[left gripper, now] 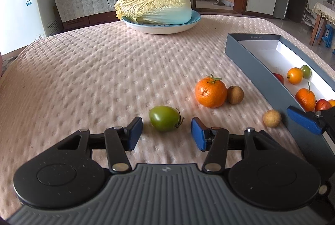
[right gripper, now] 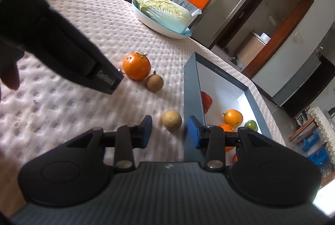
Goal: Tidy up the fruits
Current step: 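Grasp the green tomato with the left tool while the right tool grasps a kiwi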
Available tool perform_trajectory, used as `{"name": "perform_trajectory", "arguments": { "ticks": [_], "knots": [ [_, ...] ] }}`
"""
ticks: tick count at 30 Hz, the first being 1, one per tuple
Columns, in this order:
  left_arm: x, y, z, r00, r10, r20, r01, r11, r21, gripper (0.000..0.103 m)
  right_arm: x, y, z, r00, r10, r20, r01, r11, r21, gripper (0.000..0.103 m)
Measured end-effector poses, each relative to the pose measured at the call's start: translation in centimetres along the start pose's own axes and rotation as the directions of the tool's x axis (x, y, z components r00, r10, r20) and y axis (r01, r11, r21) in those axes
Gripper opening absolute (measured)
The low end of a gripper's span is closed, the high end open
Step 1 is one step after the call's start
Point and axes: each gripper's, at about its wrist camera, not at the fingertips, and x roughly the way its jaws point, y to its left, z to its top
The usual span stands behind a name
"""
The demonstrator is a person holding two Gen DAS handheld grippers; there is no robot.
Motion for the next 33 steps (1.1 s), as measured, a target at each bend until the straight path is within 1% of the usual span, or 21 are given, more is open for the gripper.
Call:
{"name": "perform_trajectory", "arguments": {
  "ticks": [4,5,6,7,9,11,13,15,17,18,21,22,24,27,29,30,31,33],
  "knots": [
    [0.2,0.2,0.1,1.0,-0.006,0.006,0.006,1.0,-0.005,0.058,0.7,0.0,0.6,1.0,0.008,-0.008,-0.009,0.999,-0.053,0.039],
    [0.3,0.2,0.2,1.0,-0.005,0.008,0.006,1.0,-0.004,0.058,0.8,-0.2,0.7,1.0,0.019,-0.014,-0.02,0.999,-0.045,0.038],
    [0.4,0.1,0.3,1.0,-0.005,0.01,0.005,1.0,-0.002,0.058,1.1,-0.7,1.0,0.999,0.04,-0.025,-0.04,0.999,-0.022,0.034],
    [0.5,0.1,0.3,1.0,-0.006,0.012,0.006,1.0,0.001,0.058,1.3,-1.2,1.2,0.997,0.063,-0.039,-0.063,0.998,0.004,0.025],
    [0.7,0.0,0.4,1.0,-0.007,0.014,0.007,1.0,0.008,0.058,1.6,-1.9,1.2,0.993,0.099,-0.057,-0.098,0.995,0.029,0.025],
    [0.7,-0.1,0.5,1.0,-0.009,0.016,0.009,1.0,0.011,0.058,1.4,-1.9,1.1,0.993,0.107,-0.058,-0.107,0.994,0.012,0.025],
    [0.8,0.0,0.6,1.0,-0.009,0.016,0.009,1.0,0.009,0.058,1.0,-2.1,0.9,0.991,0.121,-0.049,-0.12,0.993,0.022,0.025],
    [0.9,-0.1,0.6,1.0,-0.009,0.017,0.009,1.0,0.006,0.056,0.6,-2.6,0.6,0.99,0.139,-0.037,-0.138,0.989,0.045,0.025],
    [0.8,-0.3,0.6,1.0,-0.01,0.02,0.01,1.0,0.01,0.05,-0.2,-3.0,0.4,0.988,0.155,-0.02,-0.154,0.986,0.059,0.025],
    [0.8,-0.3,0.6,1.0,-0.008,0.022,0.007,1.0,0.014,0.046,-0.6,-3.3,0.4,0.985,0.172,-0.012,-0.171,0.983,0.073,0.025],
    [0.8,-0.2,0.5,1.0,-0.006,0.027,0.005,1.0,0.011,0.038,-1.8,-4.4,0.1,0.971,0.237,0.006,-0.236,0.963,0.133,0.025],
    [0.7,-0.1,0.5,1.0,-0.007,0.026,0.007,1.0,0.003,0.037,-1.9,-4.8,0.0,0.965,0.26,0.009,-0.258,0.953,0.159,0.025],
    [0.6,0.1,0.5,1.0,-0.011,0.025,0.011,1.0,-0.006,0.037,-2.4,-5.9,-0.2,0.945,0.324,0.037,-0.324,0.919,0.226,0.025],
    [0.5,0.2,0.3,1.0,-0.016,0.026,0.016,1.0,-0.011,0.038,-3.5,-7.1,-0.6,0.924,0.372,0.089,-0.382,0.883,0.273,0.025],
    [0.4,0.3,0.2,0.999,-0.019,0.026,0.019,1.0,-0.011,0.039,-4.2,-7.7,-0.9,0.919,0.377,0.116,-0.395,0.874,0.283,0.025],
    [0.4,0.3,0.2,0.999,-0.023,0.025,0.023,1.0,-0.008,0.043,-4.3,-7.9,-1.0,0.916,0.382,0.121,-0.401,0.869,0.29,0.025],
    [0.3,0.2,0.1,0.999,-0.028,0.025,0.028,1.0,-0.002,0.049,-4.4,-8.3,-1.1,0.913,0.389,0.122,-0.408,0.862,0.301,0.025],
    [0.4,-0.2,0.0,0.999,-0.029,0.025,0.029,0.999,0.017,0.057,-4.5,-8.8,-1.4,0.908,0.402,0.122,-0.418,0.844,0.336,0.025]
  ]
}}
